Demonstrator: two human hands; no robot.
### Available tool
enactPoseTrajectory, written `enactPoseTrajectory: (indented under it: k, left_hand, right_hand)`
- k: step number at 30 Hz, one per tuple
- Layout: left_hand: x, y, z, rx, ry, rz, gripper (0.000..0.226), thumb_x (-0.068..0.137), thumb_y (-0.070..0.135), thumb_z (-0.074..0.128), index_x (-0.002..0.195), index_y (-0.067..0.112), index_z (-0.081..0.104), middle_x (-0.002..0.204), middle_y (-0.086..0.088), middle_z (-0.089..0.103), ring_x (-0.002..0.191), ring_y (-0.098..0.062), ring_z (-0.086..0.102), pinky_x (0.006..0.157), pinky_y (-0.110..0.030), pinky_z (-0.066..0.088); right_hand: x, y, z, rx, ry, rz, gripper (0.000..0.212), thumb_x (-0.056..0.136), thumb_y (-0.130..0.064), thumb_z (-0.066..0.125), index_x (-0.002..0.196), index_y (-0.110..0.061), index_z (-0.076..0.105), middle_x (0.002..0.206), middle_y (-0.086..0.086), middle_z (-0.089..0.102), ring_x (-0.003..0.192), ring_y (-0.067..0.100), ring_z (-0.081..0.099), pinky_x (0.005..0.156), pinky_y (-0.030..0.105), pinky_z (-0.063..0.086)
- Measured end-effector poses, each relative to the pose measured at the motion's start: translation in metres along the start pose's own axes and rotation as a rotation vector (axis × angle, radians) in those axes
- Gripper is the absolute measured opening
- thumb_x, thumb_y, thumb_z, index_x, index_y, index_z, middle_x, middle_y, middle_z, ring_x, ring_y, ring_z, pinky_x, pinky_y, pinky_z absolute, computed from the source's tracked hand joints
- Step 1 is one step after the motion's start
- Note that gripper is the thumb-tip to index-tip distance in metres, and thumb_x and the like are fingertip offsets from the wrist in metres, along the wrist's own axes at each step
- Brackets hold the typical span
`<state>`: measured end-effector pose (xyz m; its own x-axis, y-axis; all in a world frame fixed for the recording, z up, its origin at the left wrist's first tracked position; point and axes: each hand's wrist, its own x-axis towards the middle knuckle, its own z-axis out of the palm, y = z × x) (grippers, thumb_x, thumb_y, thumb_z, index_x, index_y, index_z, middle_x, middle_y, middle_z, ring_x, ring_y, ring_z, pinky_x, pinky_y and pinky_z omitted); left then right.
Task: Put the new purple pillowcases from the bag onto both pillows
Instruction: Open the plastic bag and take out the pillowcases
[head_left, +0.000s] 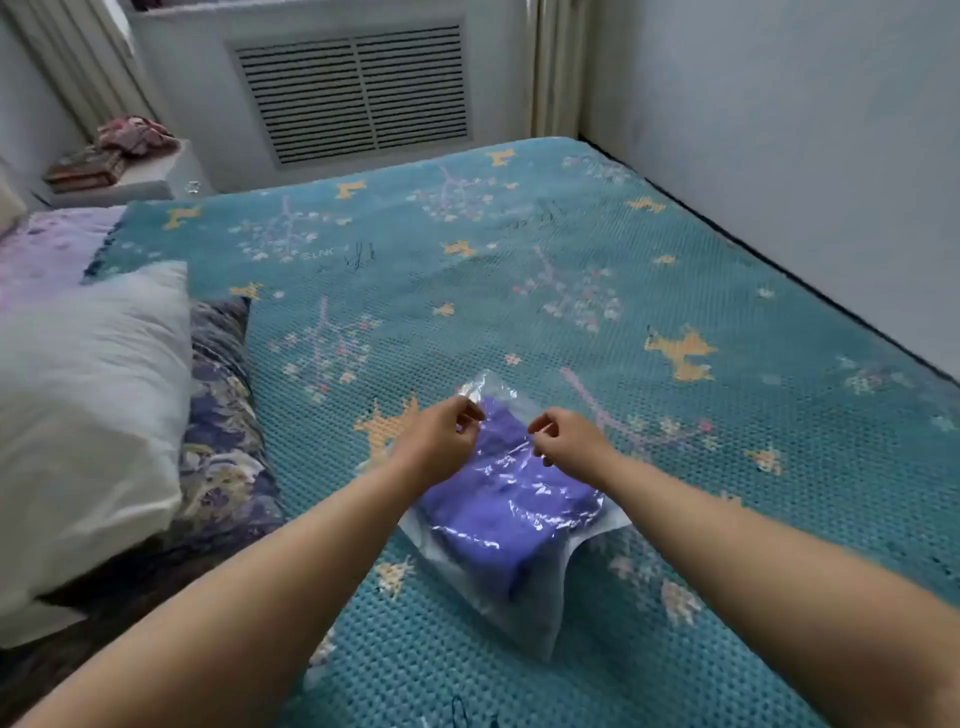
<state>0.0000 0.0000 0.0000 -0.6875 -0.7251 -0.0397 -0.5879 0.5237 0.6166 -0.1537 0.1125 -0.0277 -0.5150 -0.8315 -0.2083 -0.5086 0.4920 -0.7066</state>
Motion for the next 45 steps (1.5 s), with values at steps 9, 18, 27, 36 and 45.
enactPoseTrajectory:
  k: [9, 18, 27, 36, 45]
  left_hand:
    - [-0.013, -0.086, 0.097, 0.147, 0.206, 0.173, 0.024, 0.087, 0.014, 0.057, 0.11, 0.015, 0.066, 0.116, -0.008, 0.06, 0.113, -0.027, 0.051, 0.097, -0.03, 0.035]
    - [-0.1, -0.067, 0.116, 0.17, 0.167, 0.138, 0.032, 0.089, 0.021, 0.055, 0.12, 0.015, 0.058, 0.128, -0.008, 0.053, 0.121, -0.03, 0.045, 0.103, -0.036, 0.036]
    - [-0.189, -0.072, 0.149, 0.107, 0.151, 0.054, 0.029, 0.087, 0.019, 0.057, 0.115, 0.013, 0.06, 0.12, -0.01, 0.06, 0.115, -0.028, 0.051, 0.099, -0.032, 0.036]
    - [-0.224, -0.057, 0.181, 0.064, 0.219, 0.086, 0.035, 0.09, 0.037, 0.058, 0.118, 0.017, 0.065, 0.12, -0.002, 0.062, 0.115, -0.02, 0.052, 0.097, -0.031, 0.04]
    - [-0.233, -0.015, 0.217, -0.099, 0.219, -0.062, 0.023, 0.086, 0.031, 0.064, 0.106, 0.022, 0.072, 0.105, 0.002, 0.072, 0.1, -0.014, 0.065, 0.084, -0.026, 0.048]
  right_hand:
    - [0.023, 0.06, 0.073, -0.34, 0.114, -0.213, 0.026, 0.089, -0.023, 0.048, 0.111, -0.025, 0.061, 0.107, 0.002, 0.067, 0.099, 0.025, 0.061, 0.082, 0.03, 0.044]
    - [-0.096, 0.091, 0.101, -0.064, 0.532, -0.329, 0.009, 0.086, -0.016, 0.058, 0.089, -0.01, 0.053, 0.09, 0.009, 0.056, 0.086, 0.027, 0.053, 0.072, 0.03, 0.036]
    - [-0.143, 0.102, 0.155, 0.748, 0.181, 0.296, 0.031, 0.083, -0.023, 0.071, 0.102, -0.003, 0.056, 0.096, 0.017, 0.063, 0.067, 0.02, 0.062, 0.045, 0.023, 0.043]
    - [-0.19, 0.126, 0.146, 0.819, 0.067, 0.293, 0.02, 0.088, -0.012, 0.063, 0.069, -0.01, 0.057, 0.055, 0.004, 0.046, 0.035, 0.007, 0.035, 0.032, 0.015, 0.024]
    - [-0.221, 0.139, 0.122, 0.963, -0.134, 0.232, 0.015, 0.091, -0.003, 0.056, 0.081, -0.011, 0.065, 0.053, -0.005, 0.065, 0.05, 0.007, 0.055, 0.043, 0.014, 0.038]
